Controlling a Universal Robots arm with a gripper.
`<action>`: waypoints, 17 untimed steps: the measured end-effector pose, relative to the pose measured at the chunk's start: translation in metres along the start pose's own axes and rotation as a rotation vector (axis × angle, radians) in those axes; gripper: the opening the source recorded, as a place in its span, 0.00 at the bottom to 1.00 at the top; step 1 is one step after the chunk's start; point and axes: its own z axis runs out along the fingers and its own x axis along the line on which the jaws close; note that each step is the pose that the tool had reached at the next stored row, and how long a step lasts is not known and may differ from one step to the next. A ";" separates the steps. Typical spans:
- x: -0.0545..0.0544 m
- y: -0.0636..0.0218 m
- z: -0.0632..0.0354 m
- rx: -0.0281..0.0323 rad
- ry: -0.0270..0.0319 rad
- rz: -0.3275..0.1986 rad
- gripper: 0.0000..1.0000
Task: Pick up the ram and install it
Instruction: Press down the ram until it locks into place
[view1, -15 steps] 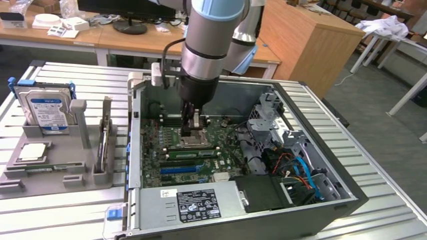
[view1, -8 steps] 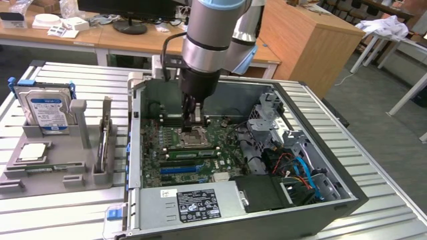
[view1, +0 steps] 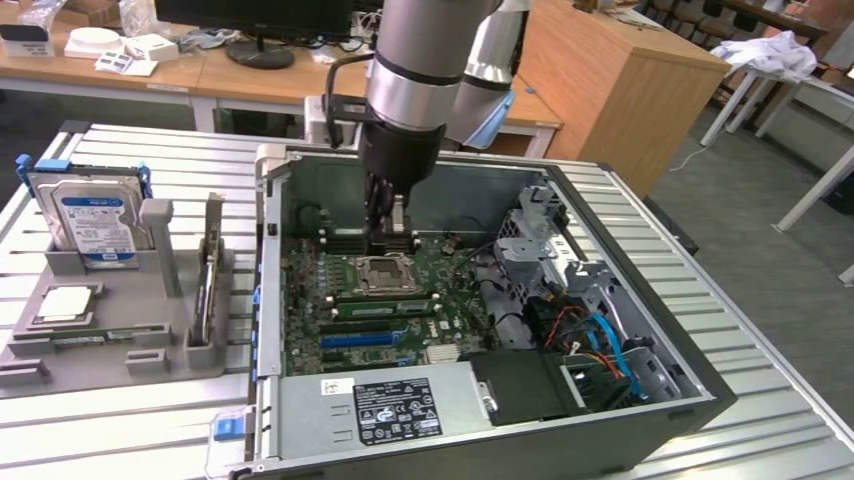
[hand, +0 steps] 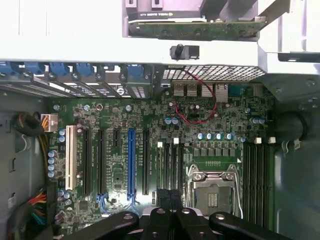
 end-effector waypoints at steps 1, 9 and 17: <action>0.000 0.0000 -0.0016 0.0001 0.0000 0.000 0.11; 0.000 0.0003 -0.0131 0.0000 0.0000 0.000 0.11; -0.001 0.0003 -0.0154 0.0000 0.0000 0.000 0.11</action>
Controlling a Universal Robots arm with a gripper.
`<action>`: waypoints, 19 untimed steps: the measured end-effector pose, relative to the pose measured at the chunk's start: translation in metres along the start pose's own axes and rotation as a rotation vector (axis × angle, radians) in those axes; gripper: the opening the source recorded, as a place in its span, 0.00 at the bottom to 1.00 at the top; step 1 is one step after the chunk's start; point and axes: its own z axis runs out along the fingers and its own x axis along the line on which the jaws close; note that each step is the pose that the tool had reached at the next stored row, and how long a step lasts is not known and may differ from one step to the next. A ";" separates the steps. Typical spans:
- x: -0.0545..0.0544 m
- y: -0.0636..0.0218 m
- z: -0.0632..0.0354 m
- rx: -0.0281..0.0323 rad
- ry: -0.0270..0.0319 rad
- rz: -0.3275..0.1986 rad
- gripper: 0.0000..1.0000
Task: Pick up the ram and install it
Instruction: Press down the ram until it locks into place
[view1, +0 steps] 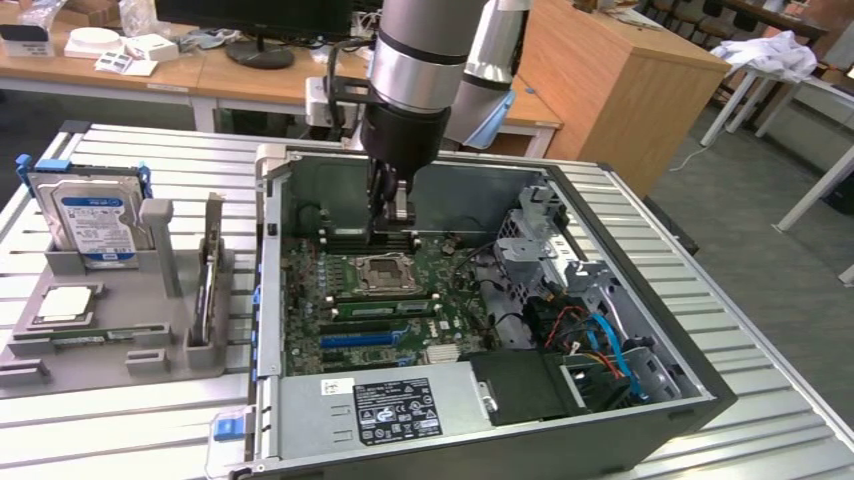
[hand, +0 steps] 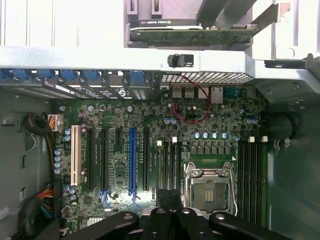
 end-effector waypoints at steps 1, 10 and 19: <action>0.000 -0.0004 0.0000 0.0000 0.0000 0.000 0.11; 0.000 -0.0144 -0.0004 -0.0005 0.0000 0.000 0.11; 0.000 -0.0270 -0.0006 -0.0009 0.0000 0.000 0.11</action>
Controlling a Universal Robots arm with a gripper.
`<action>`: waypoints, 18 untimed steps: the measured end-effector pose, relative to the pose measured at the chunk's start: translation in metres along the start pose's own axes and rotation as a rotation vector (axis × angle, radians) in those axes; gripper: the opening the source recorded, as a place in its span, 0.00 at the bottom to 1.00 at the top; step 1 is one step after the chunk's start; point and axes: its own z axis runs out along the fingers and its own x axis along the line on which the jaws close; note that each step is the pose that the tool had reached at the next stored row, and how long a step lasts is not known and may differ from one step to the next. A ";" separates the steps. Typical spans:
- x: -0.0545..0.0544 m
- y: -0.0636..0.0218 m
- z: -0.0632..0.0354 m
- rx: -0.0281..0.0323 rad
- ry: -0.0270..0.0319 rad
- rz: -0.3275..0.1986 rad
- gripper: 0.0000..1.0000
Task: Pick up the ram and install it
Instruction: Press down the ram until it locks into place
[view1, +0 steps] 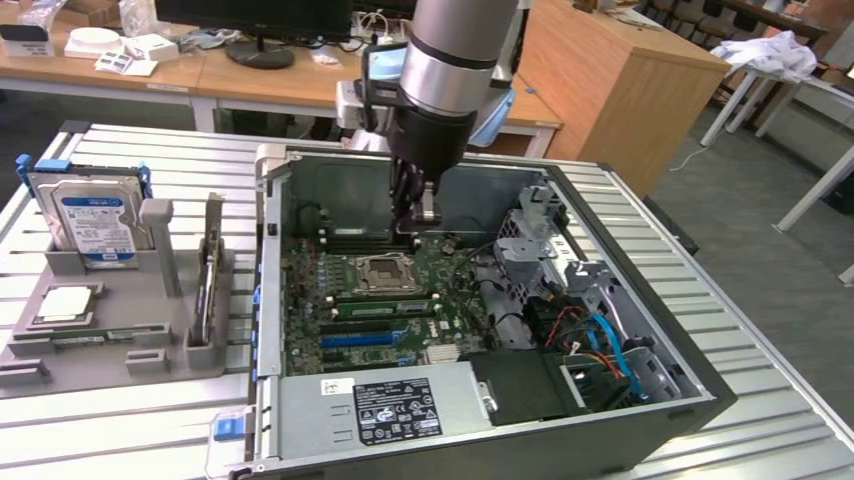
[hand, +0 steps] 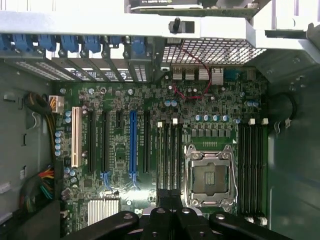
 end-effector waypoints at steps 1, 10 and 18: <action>0.000 -0.0015 0.0000 -0.0001 0.0000 0.000 0.11; 0.000 -0.0076 -0.0002 -0.0004 0.0000 0.000 0.11; 0.000 -0.0076 -0.0002 -0.0004 0.0000 0.000 0.11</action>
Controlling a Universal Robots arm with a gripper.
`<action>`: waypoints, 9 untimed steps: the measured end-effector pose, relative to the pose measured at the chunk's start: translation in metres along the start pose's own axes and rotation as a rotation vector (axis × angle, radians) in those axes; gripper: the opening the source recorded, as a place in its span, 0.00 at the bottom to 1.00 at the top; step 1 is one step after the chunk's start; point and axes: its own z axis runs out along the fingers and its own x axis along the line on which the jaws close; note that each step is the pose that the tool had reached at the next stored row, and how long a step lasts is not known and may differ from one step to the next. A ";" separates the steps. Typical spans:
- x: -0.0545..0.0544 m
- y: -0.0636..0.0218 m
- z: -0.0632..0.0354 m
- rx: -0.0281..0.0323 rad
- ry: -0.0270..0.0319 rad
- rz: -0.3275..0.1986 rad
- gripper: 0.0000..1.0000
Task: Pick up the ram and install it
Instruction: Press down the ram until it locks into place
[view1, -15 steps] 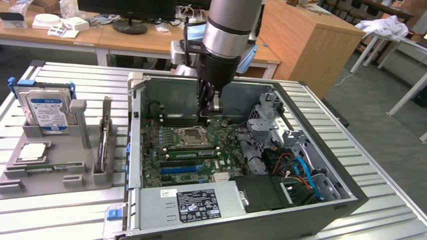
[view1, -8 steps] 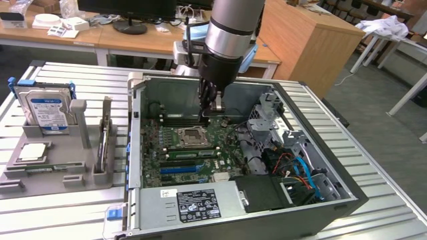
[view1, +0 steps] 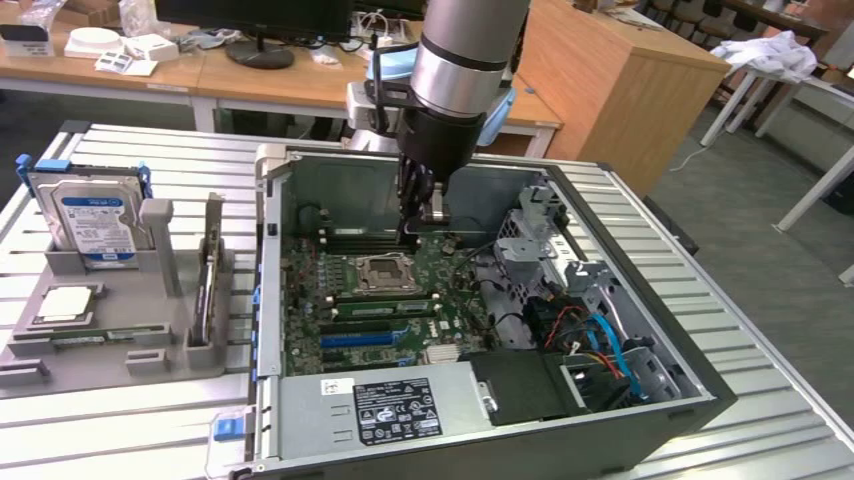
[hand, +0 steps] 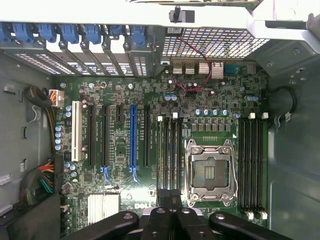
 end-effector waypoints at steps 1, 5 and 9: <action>0.000 0.0000 0.0000 0.0000 0.0000 0.000 0.11; 0.000 0.0003 0.0001 0.0004 -0.0003 0.010 0.11; 0.000 0.0012 0.0001 0.0013 -0.0009 0.034 0.11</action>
